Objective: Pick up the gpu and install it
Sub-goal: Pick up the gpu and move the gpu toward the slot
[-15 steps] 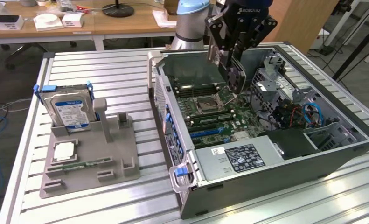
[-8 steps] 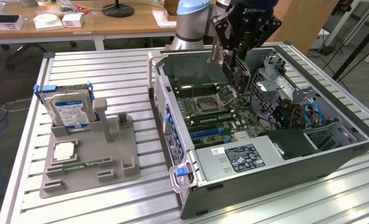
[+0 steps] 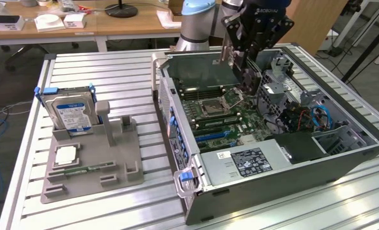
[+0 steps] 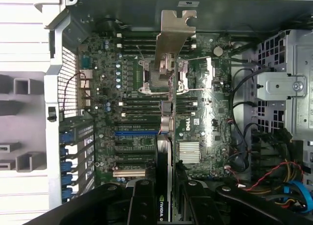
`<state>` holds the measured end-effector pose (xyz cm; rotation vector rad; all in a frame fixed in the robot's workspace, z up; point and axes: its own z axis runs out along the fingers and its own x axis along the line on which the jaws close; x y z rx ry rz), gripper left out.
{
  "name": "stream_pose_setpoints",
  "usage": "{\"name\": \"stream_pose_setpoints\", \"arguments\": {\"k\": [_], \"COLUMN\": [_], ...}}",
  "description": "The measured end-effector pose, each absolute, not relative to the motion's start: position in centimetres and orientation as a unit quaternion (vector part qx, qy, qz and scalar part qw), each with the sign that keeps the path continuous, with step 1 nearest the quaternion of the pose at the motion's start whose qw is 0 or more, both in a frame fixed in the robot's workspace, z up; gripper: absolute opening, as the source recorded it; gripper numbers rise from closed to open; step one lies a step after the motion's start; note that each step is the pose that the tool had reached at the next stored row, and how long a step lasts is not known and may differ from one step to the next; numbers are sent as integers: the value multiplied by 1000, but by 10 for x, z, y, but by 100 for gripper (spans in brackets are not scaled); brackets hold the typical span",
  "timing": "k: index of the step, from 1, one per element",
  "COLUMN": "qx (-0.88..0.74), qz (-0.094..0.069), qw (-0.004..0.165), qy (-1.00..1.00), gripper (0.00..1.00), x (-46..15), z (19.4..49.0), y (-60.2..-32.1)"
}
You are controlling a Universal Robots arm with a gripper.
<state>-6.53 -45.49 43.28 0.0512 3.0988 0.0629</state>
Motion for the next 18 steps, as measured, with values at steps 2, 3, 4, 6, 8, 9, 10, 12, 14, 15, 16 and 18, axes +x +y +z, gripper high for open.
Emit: {"name": "stream_pose_setpoints", "arguments": {"k": [2, 3, 4, 6, 8, 9, 10, 12, 14, 15, 16, 18], "qx": [16, 16, 16, 17, 17, 16, 17, 17, 17, 17, 17, 16], "qz": [20, 20, 20, 20, 20, 20, 20, 20, 20, 20, 20, 20], "qw": [21, 21, 21, 21, 21, 21, 21, 21, 21, 21, 21, 21], "qy": [999, 999, 999, 999, 999, 999, 999, 999, 999, 999, 999, 999], "gripper": [26, 26, 26, 26, 26, 26, 26, 26, 26, 26, 26, 26], "x": [-63, -62, -61, -59, -57, -55, -54, -52, -49, -48, -47, -44], "z": [433, 433, 433, 433, 433, 433, 433, 433, 433, 433, 433, 433], "y": [-455, -455, -455, -455, -455, -455, -455, -455, -455, -455, -455, -455]}}
